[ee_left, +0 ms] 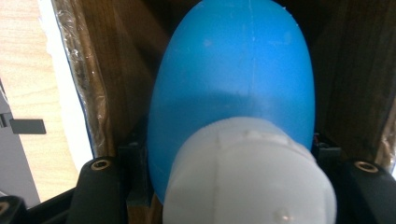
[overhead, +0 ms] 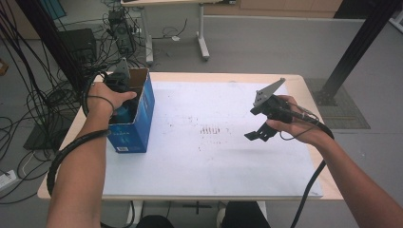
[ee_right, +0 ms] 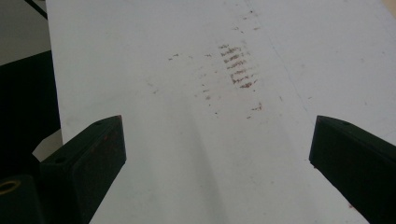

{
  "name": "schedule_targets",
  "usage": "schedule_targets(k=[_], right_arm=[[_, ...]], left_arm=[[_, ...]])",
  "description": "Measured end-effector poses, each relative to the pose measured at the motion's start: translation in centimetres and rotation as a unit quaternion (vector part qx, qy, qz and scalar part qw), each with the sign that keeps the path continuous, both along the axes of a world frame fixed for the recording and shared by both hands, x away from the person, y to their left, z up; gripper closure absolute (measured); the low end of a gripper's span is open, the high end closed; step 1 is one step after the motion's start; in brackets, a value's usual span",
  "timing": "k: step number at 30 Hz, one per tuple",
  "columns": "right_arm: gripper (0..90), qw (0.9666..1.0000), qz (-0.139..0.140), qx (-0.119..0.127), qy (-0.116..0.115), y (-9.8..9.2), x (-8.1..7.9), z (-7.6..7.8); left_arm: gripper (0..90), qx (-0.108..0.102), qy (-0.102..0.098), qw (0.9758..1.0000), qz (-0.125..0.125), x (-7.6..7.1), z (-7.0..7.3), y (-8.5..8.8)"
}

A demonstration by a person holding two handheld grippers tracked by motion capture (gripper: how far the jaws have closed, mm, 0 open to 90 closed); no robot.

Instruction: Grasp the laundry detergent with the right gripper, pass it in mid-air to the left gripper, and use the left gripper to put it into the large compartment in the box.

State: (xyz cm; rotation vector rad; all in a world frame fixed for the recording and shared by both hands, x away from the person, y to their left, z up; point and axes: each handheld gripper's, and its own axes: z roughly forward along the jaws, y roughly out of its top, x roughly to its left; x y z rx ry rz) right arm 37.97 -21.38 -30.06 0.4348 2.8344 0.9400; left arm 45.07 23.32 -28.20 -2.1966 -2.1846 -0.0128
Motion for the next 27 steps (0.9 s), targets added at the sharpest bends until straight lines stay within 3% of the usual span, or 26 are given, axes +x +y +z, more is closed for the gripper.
schedule_targets(k=[27], right_arm=[[3.8, 1.0000, -0.001, -0.001, -0.007, 0.10, 0.15, 0.50]], left_arm=[[36.5, -0.002, 0.001, 1.0000, 0.001, 0.13, -0.01, 0.06]])
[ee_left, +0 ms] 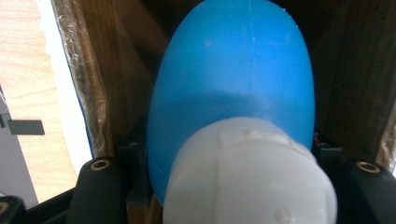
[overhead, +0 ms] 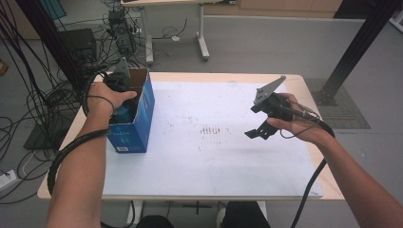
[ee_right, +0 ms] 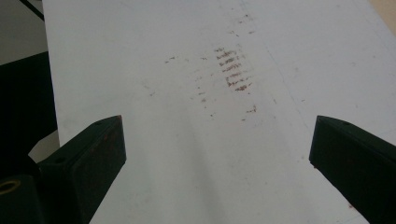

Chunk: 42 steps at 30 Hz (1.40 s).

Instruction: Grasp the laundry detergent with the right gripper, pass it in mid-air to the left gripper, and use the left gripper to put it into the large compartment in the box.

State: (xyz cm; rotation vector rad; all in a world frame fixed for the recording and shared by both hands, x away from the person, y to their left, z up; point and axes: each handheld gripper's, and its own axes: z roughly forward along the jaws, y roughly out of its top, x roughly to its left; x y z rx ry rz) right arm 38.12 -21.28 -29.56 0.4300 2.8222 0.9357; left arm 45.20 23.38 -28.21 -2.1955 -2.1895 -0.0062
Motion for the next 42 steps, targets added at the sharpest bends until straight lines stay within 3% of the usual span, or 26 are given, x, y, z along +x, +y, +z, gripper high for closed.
schedule_targets(k=[42], right_arm=[[3.8, 1.0000, 0.000, 0.002, -0.005, -0.22, -0.06, 0.16]], left_arm=[[34.9, 0.003, 0.000, 1.0000, -0.001, 0.00, -0.02, -0.40]])
